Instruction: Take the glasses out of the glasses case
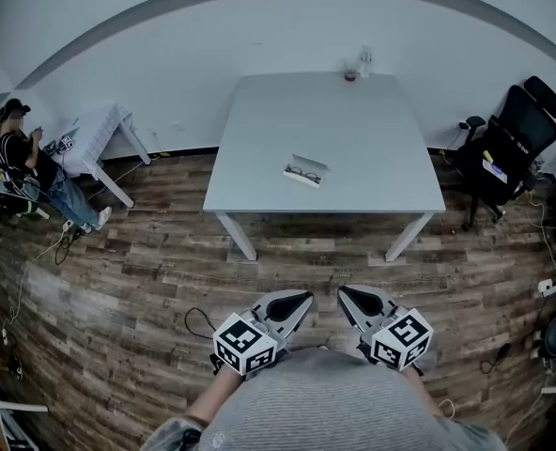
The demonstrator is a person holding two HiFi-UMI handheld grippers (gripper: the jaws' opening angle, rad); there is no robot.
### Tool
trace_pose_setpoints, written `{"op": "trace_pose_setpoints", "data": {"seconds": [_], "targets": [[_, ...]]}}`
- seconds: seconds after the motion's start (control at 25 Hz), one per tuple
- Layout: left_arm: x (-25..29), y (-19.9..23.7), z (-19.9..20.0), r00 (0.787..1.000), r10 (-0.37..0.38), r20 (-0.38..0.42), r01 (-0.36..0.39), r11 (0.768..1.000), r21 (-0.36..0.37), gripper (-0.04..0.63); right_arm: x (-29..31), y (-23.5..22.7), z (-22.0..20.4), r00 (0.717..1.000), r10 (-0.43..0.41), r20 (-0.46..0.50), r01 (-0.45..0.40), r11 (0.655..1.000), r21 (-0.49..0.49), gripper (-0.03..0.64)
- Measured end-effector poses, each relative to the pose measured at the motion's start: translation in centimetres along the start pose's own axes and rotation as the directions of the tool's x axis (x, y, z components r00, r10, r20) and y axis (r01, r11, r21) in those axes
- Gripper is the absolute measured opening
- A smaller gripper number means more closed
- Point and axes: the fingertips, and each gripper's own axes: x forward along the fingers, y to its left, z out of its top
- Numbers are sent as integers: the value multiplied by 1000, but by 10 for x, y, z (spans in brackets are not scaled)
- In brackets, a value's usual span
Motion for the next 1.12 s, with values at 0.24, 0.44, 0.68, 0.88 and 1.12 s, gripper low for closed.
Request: {"op": "trace_pose_setpoints", "data": {"seconds": [0.24, 0.44, 0.68, 0.88, 1.12], "targets": [[2, -1, 0, 1000, -1, -2, 1, 1000, -1, 12, -2, -3, 1, 1000, -4, 5, 4, 1000, 8, 12], [6, 2, 1, 1000, -5, -7, 5, 1000, -5, 12, 0, -2, 6, 999, 33, 22, -34, 999, 13, 12], [8, 2, -2, 1000, -5, -14, 5, 1000, -3, 12, 0, -2, 5, 998, 54, 33, -54, 998, 19, 12], [9, 4, -1, 1000, -10, -15, 10, 1000, -8, 12, 2, -5, 6, 998, 46, 35, -46, 999, 18, 12], [10, 6, -2, 1000, -12, -19, 11, 1000, -12, 12, 4, -7, 6, 998, 47, 39, -47, 999, 19, 12]]}}
